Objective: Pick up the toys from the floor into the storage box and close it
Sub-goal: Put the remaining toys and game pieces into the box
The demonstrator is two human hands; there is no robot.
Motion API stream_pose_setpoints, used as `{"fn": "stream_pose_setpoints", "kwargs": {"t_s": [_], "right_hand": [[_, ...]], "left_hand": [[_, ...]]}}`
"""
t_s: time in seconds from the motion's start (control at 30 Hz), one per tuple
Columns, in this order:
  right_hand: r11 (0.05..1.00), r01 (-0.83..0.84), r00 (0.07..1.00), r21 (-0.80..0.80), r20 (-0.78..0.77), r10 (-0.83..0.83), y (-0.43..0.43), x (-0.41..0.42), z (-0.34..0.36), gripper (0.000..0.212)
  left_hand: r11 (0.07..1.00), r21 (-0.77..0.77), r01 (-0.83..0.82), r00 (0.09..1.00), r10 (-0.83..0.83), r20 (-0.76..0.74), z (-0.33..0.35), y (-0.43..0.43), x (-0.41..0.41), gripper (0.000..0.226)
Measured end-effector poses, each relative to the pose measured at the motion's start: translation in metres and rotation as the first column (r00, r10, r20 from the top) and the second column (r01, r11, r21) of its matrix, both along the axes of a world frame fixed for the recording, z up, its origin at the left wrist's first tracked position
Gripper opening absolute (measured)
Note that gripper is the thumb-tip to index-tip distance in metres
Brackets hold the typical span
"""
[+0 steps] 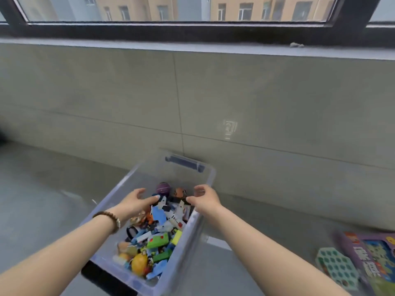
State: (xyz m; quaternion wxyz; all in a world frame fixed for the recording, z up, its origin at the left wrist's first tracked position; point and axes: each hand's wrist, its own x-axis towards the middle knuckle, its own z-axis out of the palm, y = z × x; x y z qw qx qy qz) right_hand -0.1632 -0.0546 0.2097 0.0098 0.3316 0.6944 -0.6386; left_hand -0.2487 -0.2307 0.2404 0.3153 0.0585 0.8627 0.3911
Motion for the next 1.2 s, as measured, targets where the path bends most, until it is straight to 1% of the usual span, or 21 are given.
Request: {"fn": "stream_pose_setpoints", "kwargs": {"t_s": [0.03, 0.1, 0.2, 0.3, 0.37, 0.43, 0.5, 0.57, 0.67, 0.73, 0.87, 0.97, 1.03, 1.07, 1.1, 1.17, 1.2], "right_hand": [[0.999, -0.011, 1.0, 0.045, 0.015, 0.01, 0.011, 0.009, 0.0, 0.04], [0.997, -0.004, 0.999, 0.083, 0.038, 0.0, 0.043, 0.031, -0.002, 0.037], [0.991, 0.068, 0.992, 0.113, 0.095, -0.078, 0.104, 0.075, -0.006, 0.032], [0.977, 0.198, 0.961, 0.081, 0.177, -0.21, 0.168, 0.137, -0.014, 0.034], [0.958, 0.283, 0.928, 0.045, 0.237, -0.286, 0.206, 0.184, -0.023, 0.036], [0.938, 0.344, 0.891, 0.032, 0.304, -0.337, 0.239, 0.231, -0.039, 0.042], [0.926, 0.375, 0.85, 0.038, 0.385, -0.36, 0.263, 0.274, -0.057, 0.047], [0.913, 0.406, 0.807, 0.029, 0.457, -0.373, 0.279, 0.309, -0.081, 0.05], [0.902, 0.431, 0.746, 0.023, 0.553, -0.371, 0.293, 0.343, -0.116, 0.058], [0.885, 0.465, 0.736, 0.022, 0.545, -0.401, 0.299, 0.355, -0.14, 0.059], [0.821, 0.57, 0.737, -0.002, 0.443, -0.51, 0.306, 0.366, -0.193, 0.06], [0.745, 0.665, 0.677, 0.046, 0.384, -0.628, 0.306, 0.365, -0.227, 0.063], [0.714, 0.695, 0.636, 0.09, 0.387, -0.668, 0.303, 0.361, -0.241, 0.065], [0.693, 0.716, 0.615, 0.086, 0.393, -0.684, 0.3, 0.36, -0.245, 0.067], [0.681, 0.729, 0.611, 0.076, 0.378, -0.696, 0.299, 0.36, -0.25, 0.064], [0.656, 0.753, 0.611, 0.052, 0.317, -0.726, 0.296, 0.356, -0.254, 0.045], [0.635, 0.772, 0.601, 0.031, 0.289, -0.745, 0.295, 0.353, -0.256, 0.037]], "left_hand": [[1.0, -0.002, 0.014, 0.999, -0.014, -0.033, 0.0, 0.006, 0.002, 0.073], [0.996, 0.053, 0.066, 0.995, -0.062, -0.081, 0.002, 0.029, 0.009, 0.07], [0.971, 0.132, 0.199, 0.974, -0.181, -0.134, 0.005, 0.081, 0.027, 0.052], [0.925, 0.226, 0.306, 0.952, -0.296, -0.078, 0.002, 0.15, 0.059, 0.027], [0.898, 0.239, 0.37, 0.926, -0.377, -0.017, -0.011, 0.199, 0.086, 0.021], [0.876, 0.217, 0.431, 0.889, -0.453, 0.064, -0.032, 0.245, 0.115, 0.033], [0.863, 0.165, 0.477, 0.845, -0.502, 0.183, -0.058, 0.285, 0.145, 0.048], [0.846, 0.109, 0.521, 0.793, -0.528, 0.304, -0.089, 0.318, 0.174, 0.061], [0.819, 0.039, 0.573, 0.739, -0.537, 0.407, -0.142, 0.355, 0.213, 0.073], [0.804, 0.007, 0.594, 0.718, -0.535, 0.445, -0.176, 0.371, 0.236, 0.076], [0.813, 0.021, 0.582, 0.713, -0.522, 0.469, -0.234, 0.394, 0.265, 0.085], [0.814, 0.026, 0.581, 0.74, -0.541, 0.4, -0.268, 0.404, 0.27, 0.093], [0.799, 0.001, 0.602, 0.754, -0.568, 0.331, -0.282, 0.407, 0.272, 0.093], [0.802, -0.003, 0.597, 0.765, -0.568, 0.303, -0.288, 0.407, 0.273, 0.092], [0.809, -0.002, 0.588, 0.779, -0.567, 0.268, -0.293, 0.409, 0.273, 0.091], [0.807, 0.012, 0.59, 0.79, -0.58, 0.198, -0.298, 0.409, 0.271, 0.085], [0.798, 0.031, 0.602, 0.783, -0.597, 0.176, -0.301, 0.411, 0.271, 0.078]]}}
